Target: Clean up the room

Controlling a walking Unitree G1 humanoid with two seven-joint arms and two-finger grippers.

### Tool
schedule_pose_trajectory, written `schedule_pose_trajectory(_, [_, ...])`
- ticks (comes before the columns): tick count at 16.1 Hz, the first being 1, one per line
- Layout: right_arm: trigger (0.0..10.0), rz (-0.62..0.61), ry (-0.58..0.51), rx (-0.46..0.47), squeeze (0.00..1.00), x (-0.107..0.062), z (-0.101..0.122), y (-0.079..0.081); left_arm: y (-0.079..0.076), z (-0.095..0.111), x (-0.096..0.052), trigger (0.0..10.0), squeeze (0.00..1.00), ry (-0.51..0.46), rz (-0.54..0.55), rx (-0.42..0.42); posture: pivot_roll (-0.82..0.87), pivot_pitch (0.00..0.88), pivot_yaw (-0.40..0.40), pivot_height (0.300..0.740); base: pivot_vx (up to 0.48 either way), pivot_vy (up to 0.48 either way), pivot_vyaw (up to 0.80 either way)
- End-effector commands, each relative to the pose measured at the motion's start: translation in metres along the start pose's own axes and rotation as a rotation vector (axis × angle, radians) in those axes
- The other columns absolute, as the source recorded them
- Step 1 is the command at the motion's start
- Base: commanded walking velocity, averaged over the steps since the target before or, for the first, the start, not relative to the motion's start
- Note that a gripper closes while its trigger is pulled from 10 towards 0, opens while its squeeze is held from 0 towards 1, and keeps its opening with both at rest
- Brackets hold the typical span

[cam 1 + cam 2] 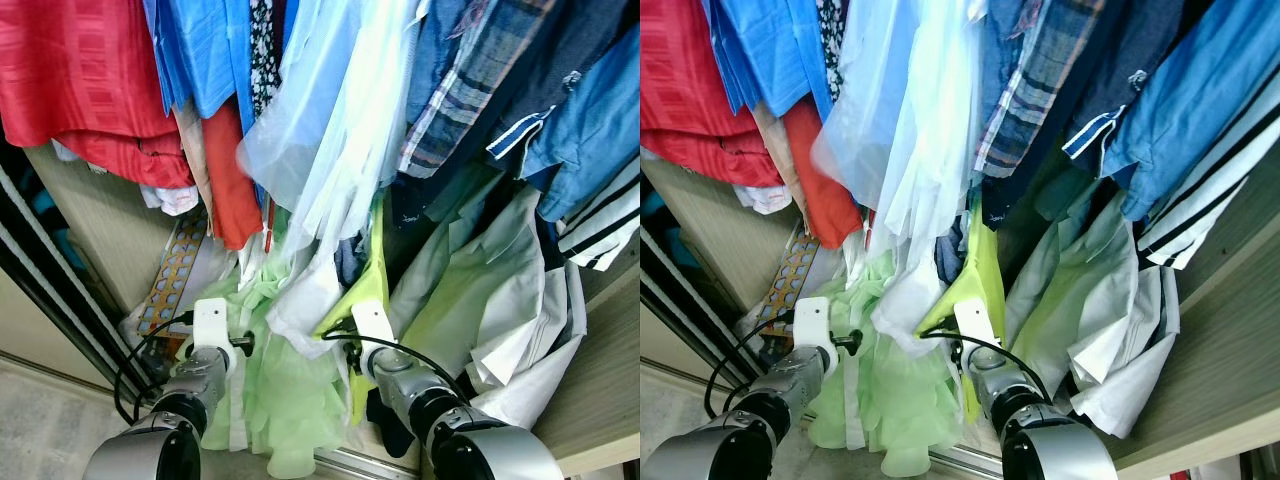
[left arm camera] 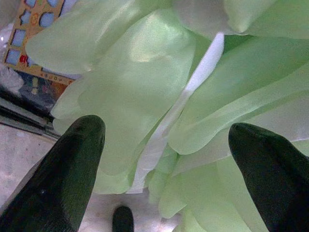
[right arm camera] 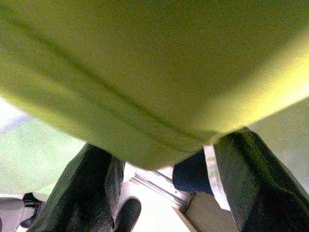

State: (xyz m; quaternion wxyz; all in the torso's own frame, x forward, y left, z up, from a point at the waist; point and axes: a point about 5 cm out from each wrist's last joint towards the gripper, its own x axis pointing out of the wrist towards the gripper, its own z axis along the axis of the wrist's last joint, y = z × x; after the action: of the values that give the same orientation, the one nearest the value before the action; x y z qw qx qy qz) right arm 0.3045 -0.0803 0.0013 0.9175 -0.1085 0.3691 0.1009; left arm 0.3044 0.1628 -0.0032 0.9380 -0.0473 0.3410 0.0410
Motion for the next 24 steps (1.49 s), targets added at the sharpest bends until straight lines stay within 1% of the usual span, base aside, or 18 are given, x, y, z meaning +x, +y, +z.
schedule_pose_trajectory(1, [10.0, -0.013, 0.001, -0.026, 0.0, 0.0, 0.001, -0.002, -0.001, -0.002, 0.0, 10.0, 0.0, 0.001, 0.003, -0.01, 0.07, 0.0, -0.114, 0.74, 0.0, 0.0, 0.0])
schedule_pose_trajectory(3, [10.0, -0.067, -0.028, -0.008, 0.0, 0.0, 0.009, -0.01, -0.003, 0.009, 0.0, 10.0, 0.0, -0.048, -0.01, -0.001, 0.06, 0.0, -0.11, 0.74, 0.0, 0.0, 0.0])
schedule_pose_trajectory(4, [10.0, -0.082, -0.062, 0.006, 0.0, 0.0, 0.018, -0.012, -0.004, 0.02, 0.001, 10.0, 0.0, -0.096, -0.027, 0.003, 0.06, 0.0, -0.105, 0.74, 0.0, 0.0, 0.0])
schedule_pose_trajectory(6, [10.0, -0.089, -0.169, -0.022, 0.0, -0.003, 0.045, -0.015, -0.004, 0.045, -0.001, 10.0, 0.0, -0.221, -0.075, 0.029, 0.05, 0.0, -0.1, 0.74, 0.0, 0.0, 0.0])
schedule_pose_trajectory(8, [10.0, -0.077, -0.267, 0.042, 0.0, -0.007, 0.069, -0.023, 0.004, 0.065, -0.005, 10.0, 0.0, -0.346, -0.122, -0.034, 0.05, 0.0, -0.095, 0.74, 0.0, 0.0, 0.0])
schedule_pose_trajectory(9, [10.0, -0.072, -0.324, 0.031, 0.0, -0.01, 0.081, -0.03, 0.011, 0.072, -0.01, 10.0, 0.0, -0.421, -0.144, -0.044, 0.05, 0.0, -0.093, 0.74, 0.0, 0.0, 0.0])
schedule_pose_trajectory(11, [10.0, -0.067, -0.385, -0.004, 0.0, -0.014, 0.09, -0.043, 0.027, 0.07, -0.021, 10.0, 0.0, -0.519, -0.184, -0.123, 0.05, 0.0, -0.098, 0.74, 0.0, 0.0, 0.0])
schedule_pose_trajectory(13, [10.0, -0.065, -0.42, -0.012, 0.0, -0.017, 0.089, -0.05, 0.039, 0.061, -0.035, 10.0, 0.0, -0.567, -0.173, -0.159, 0.05, 0.0, -0.108, 0.74, 0.0, 0.0, 0.0])
schedule_pose_trajectory(14, [10.0, -0.055, -0.427, -0.004, 0.0, -0.019, 0.086, -0.052, 0.044, 0.055, -0.046, 10.0, 0.0, -0.601, -0.167, -0.157, 0.06, 0.0, -0.117, 0.74, 0.0, 0.0, 0.0])
schedule_pose_trajectory(15, [10.0, -0.042, -0.45, -0.005, 0.0, -0.025, 0.081, -0.055, 0.044, 0.046, -0.068, 10.0, 0.0, -0.653, -0.172, -0.122, 0.06, 0.0, -0.124, 0.74, 0.0, 0.0, 0.0])
schedule_pose_trajectory(16, [10.0, -0.03, -0.466, -0.023, 0.0, -0.032, 0.077, -0.058, 0.039, 0.04, -0.085, 10.0, 0.0, -0.681, -0.179, -0.108, 0.08, 0.0, -0.141, 0.74, 0.0, 0.0, 0.0])
schedule_pose_trajectory(17, [10.0, -0.026, -0.471, -0.024, 0.0, -0.035, 0.074, -0.06, 0.037, 0.038, -0.094, 10.0, 0.0, -0.699, -0.184, -0.081, 0.08, 0.0, -0.142, 0.74, 0.0, 0.0, 0.0])
schedule_pose_trajectory(19, [10.0, -0.025, -0.481, -0.025, 0.0, -0.047, 0.071, -0.067, 0.028, 0.036, -0.116, 10.0, 0.0, -0.747, -0.179, 0.02, 0.09, 0.0, -0.152, 0.74, 0.0, 0.0, 0.0])
schedule_pose_trajectory(20, [10.0, -0.026, -0.484, -0.027, 0.0, -0.052, 0.069, -0.07, 0.028, 0.037, -0.121, 10.0, 0.0, -0.756, -0.174, 0.015, 0.09, 0.0, -0.153, 0.74, 0.0, 0.0, 0.0])
schedule_pose_trajectory(21, [10.0, -0.027, -0.486, -0.029, 0.0, -0.059, 0.066, -0.073, 0.028, 0.038, -0.124, 10.0, 0.0, -0.764, -0.176, 0.032, 0.09, 0.0, -0.156, 0.74, 0.0, 0.0, 0.0])
schedule_pose_trajectory(22, [10.0, -0.015, -0.493, -0.039, 0.0, -0.069, 0.059, -0.076, 0.029, 0.042, -0.13, 10.0, 0.0, -0.793, -0.164, 0.097, 0.08, 0.0, -0.152, 0.74, 0.0, 0.0, 0.0])
schedule_pose_trajectory(23, [10.0, 0.012, -0.504, -0.063, 0.0, -0.076, 0.055, -0.075, 0.029, 0.044, -0.134, 10.0, 0.0, -0.803, -0.161, 0.097, 0.08, 0.0, -0.149, 0.74, 0.0, 0.0, 0.0])
schedule_pose_trajectory(24, [10.0, 0.033, -0.524, -0.056, 0.0, -0.084, 0.05, -0.077, 0.03, 0.047, -0.139, 10.0, 0.0, -0.815, -0.15, 0.095, 0.08, 0.0, -0.142, 0.74, 0.0, 0.0, 0.0])
